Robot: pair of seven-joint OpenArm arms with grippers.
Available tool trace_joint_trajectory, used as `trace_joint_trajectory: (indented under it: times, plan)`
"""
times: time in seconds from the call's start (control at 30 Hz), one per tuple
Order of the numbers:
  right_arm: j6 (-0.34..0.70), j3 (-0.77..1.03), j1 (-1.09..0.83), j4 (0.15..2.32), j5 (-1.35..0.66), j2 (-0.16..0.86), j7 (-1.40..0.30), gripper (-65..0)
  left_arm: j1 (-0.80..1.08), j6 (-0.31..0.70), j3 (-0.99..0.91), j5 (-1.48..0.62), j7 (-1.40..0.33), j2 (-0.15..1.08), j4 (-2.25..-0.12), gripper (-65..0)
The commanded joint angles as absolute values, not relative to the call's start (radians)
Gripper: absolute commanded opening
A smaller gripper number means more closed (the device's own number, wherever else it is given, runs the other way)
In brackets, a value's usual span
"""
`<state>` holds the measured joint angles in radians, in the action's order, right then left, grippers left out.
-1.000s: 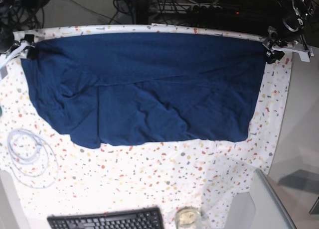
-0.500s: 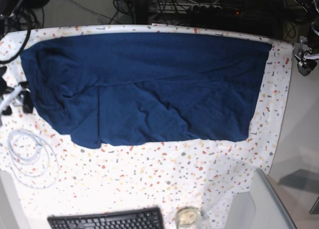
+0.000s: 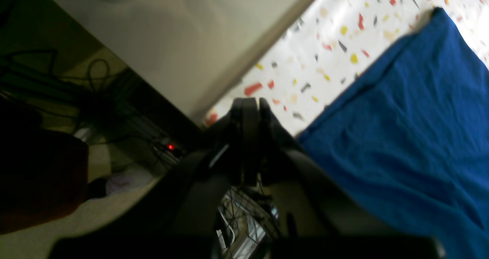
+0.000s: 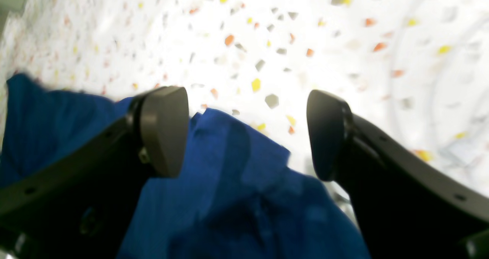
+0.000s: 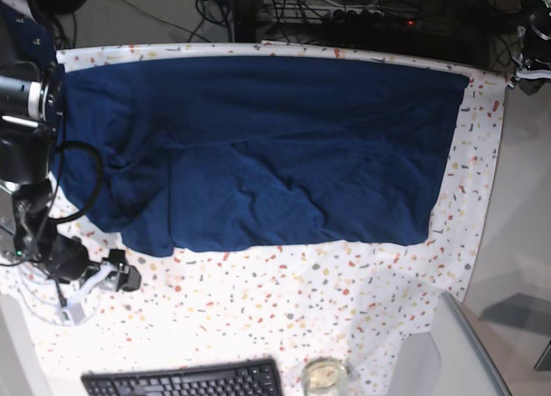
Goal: Layout the t-shirt on the table in an organized manner, then fold the t-shirt properly
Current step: 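Release the edge and move the right gripper to the shirt's end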
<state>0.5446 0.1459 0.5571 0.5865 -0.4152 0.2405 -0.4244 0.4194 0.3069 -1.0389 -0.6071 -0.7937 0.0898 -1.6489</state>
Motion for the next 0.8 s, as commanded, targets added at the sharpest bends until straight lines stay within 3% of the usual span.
trace_joint_trajectory:
  times: [0.0,0.23,0.57,0.6,0.67,0.77]
  plan:
    - [0.527,0.116,0.611,0.542,-0.427,0.259,-0.358,-20.3,0.429,0.308,-1.044,-0.619,-0.771,0.107,-1.662,-65.0]
    - [0.398,-0.068,0.682,0.28,-0.429,0.239,-0.068,-20.3,0.429,0.308,-1.044,-0.619,-0.771,0.107,-1.662,-65.0]
    - [0.375,-0.142,0.628,0.278,-0.429,0.208,-0.056,-20.7,0.423,0.308,-1.044,-0.618,-0.769,0.11,-1.606,-65.0]
    - [0.375,-0.142,0.628,0.278,-0.429,0.206,-0.056,-22.4,0.423,0.308,-1.044,-0.618,-0.769,0.11,-1.596,-65.0]
    - [0.375,-0.142,0.627,0.278,-0.429,0.205,-0.056,-31.5,0.421,0.308,-1.044,-0.618,-0.769,0.11,-1.581,-65.0]
    - [0.375,-0.137,0.627,0.28,-0.429,0.205,-0.07,-57.6,0.421,0.308,-1.044,-0.616,-0.768,0.111,-1.573,-65.0]
